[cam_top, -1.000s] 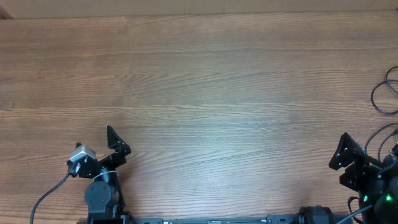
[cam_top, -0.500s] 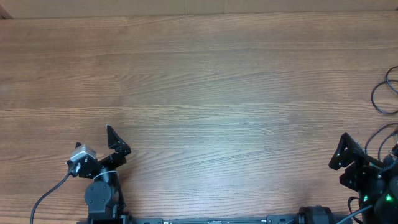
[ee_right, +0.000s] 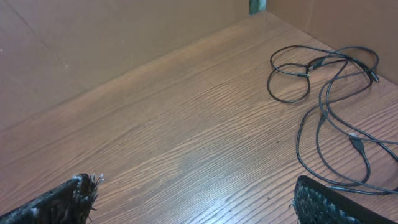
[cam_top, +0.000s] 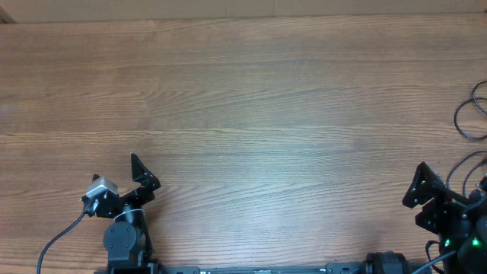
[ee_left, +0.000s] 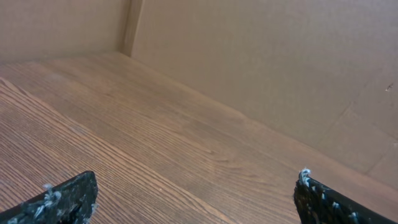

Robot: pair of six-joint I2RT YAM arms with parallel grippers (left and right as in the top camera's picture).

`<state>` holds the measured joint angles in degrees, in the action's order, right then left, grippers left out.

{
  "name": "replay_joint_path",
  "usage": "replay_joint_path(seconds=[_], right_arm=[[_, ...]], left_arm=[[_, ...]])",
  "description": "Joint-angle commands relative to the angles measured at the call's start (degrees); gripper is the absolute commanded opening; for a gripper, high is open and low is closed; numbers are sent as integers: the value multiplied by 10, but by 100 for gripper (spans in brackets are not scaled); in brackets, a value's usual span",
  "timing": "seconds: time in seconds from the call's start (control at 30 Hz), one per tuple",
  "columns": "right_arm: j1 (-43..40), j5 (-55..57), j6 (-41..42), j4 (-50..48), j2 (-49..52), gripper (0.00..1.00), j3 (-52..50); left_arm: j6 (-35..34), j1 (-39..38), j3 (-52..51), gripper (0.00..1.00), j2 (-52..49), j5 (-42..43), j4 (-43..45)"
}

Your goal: Untangle cables

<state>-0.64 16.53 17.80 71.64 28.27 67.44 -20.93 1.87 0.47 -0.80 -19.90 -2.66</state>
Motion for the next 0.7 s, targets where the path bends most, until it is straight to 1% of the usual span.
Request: replay_joint_path(seconds=[0.0, 0.2, 0.3, 0.4, 0.43, 0.6, 0.67], right_arm=[[4, 5, 2, -1, 0, 100, 0], [9, 6, 2, -2, -18, 100, -4], [27, 16, -2, -41, -47, 100, -32], [48, 14, -2, -135, -91, 100, -100], [58, 14, -2, -220, -120, 100, -161], [63, -34, -2, -454, -191, 100, -336], [63, -50, -2, -525, -217, 100, -389]], left_arm=[[10, -3, -2, 100, 5, 4, -1], [10, -3, -2, 100, 5, 4, -1], [10, -3, -2, 100, 5, 4, -1], [10, -3, -2, 100, 5, 4, -1], [10, -3, -2, 100, 5, 4, -1], [10, -3, -2, 100, 5, 4, -1], [10, -3, -2, 100, 5, 4, -1]])
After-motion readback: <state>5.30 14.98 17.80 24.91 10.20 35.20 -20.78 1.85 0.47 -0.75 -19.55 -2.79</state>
